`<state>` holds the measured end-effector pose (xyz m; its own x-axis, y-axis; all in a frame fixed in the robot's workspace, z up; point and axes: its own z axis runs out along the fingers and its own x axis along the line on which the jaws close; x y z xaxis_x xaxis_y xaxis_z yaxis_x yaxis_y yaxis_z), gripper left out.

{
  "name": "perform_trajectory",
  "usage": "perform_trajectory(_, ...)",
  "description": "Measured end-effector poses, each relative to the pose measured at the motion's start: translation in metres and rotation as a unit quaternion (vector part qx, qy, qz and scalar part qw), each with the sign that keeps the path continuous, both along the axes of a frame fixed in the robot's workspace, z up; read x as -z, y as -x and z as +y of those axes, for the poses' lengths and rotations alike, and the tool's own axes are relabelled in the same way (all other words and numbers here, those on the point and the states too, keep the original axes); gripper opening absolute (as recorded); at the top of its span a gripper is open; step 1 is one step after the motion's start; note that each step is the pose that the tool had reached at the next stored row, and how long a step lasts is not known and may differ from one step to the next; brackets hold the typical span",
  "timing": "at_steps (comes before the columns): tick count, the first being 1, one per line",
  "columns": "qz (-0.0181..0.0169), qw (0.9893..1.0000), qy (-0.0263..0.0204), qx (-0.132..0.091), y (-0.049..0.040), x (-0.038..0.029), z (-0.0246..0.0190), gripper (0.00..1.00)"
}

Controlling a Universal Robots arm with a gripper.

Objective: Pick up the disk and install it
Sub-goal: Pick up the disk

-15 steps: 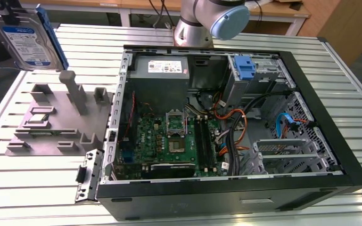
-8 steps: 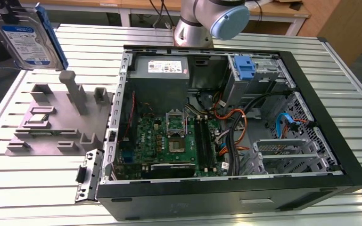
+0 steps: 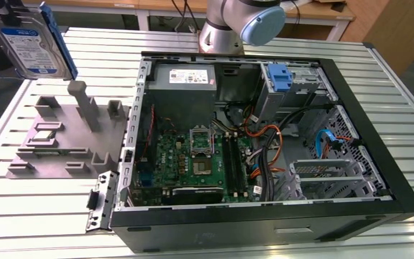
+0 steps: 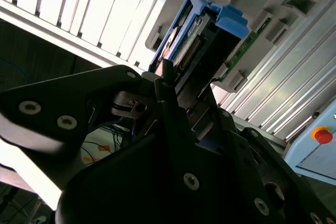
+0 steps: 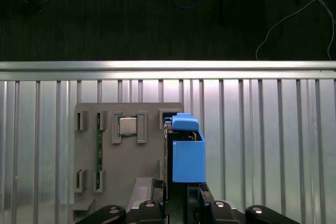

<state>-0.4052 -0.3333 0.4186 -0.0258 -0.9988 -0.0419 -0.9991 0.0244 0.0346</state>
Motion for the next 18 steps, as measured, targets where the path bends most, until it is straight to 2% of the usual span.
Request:
perform_trajectory(6, 0.0, 1.0, 0.0, 0.0, 0.0, -0.0003, 0.0, 0.35)
perform_trajectory(9, 0.0001, 1.0, 0.0001, 0.0, 0.0, -0.0028, 0.0, 0.35)
perform_trajectory(18, 0.0, 1.0, 0.0, 0.0, 0.0, -0.02, 0.0, 0.35)
